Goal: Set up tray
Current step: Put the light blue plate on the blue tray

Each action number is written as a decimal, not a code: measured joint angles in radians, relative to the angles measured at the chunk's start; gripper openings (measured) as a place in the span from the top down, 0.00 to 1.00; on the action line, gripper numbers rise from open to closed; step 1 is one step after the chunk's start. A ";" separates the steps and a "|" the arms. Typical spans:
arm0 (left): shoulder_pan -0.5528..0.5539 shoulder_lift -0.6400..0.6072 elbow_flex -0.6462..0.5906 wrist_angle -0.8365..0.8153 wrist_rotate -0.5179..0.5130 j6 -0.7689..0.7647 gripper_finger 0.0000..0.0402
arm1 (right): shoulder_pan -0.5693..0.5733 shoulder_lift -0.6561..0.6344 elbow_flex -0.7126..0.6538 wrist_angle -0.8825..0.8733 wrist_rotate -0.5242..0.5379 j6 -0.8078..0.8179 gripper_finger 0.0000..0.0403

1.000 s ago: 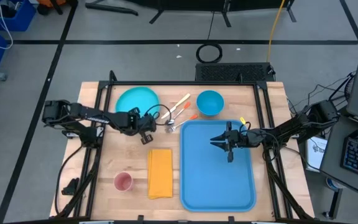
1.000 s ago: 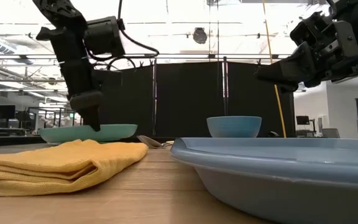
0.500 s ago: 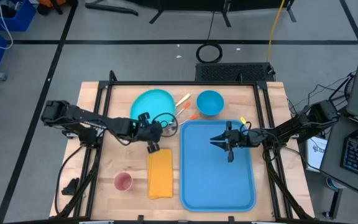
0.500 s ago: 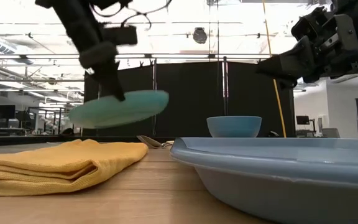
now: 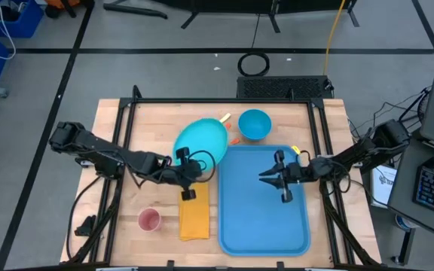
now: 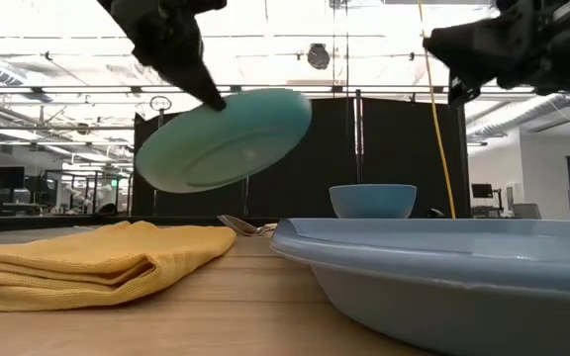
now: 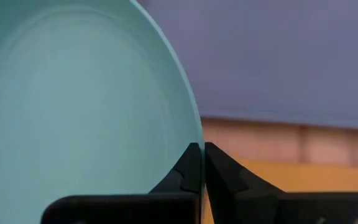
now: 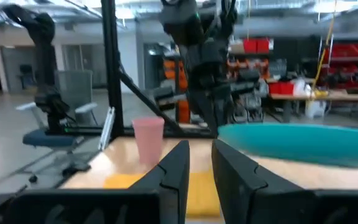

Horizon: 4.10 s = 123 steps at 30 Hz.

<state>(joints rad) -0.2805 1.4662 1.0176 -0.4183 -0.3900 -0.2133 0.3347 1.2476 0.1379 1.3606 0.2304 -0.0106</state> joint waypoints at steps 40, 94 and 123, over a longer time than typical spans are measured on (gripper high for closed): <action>-0.119 0.563 0.525 -0.004 0.191 0.348 0.99 | 0.154 -0.138 0.000 0.052 0.001 -0.132 0.85; -0.003 0.708 0.526 0.298 0.589 0.440 0.97 | 0.151 -0.138 -0.001 0.008 0.008 -0.132 0.85; -0.007 0.708 0.525 0.345 0.597 0.397 0.78 | 0.151 -0.138 -0.001 -0.004 0.008 -0.132 0.85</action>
<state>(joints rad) -0.2874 2.1746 1.5425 -0.0736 0.2066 0.1841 0.4858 1.1099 0.1371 1.3571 0.2382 -0.1425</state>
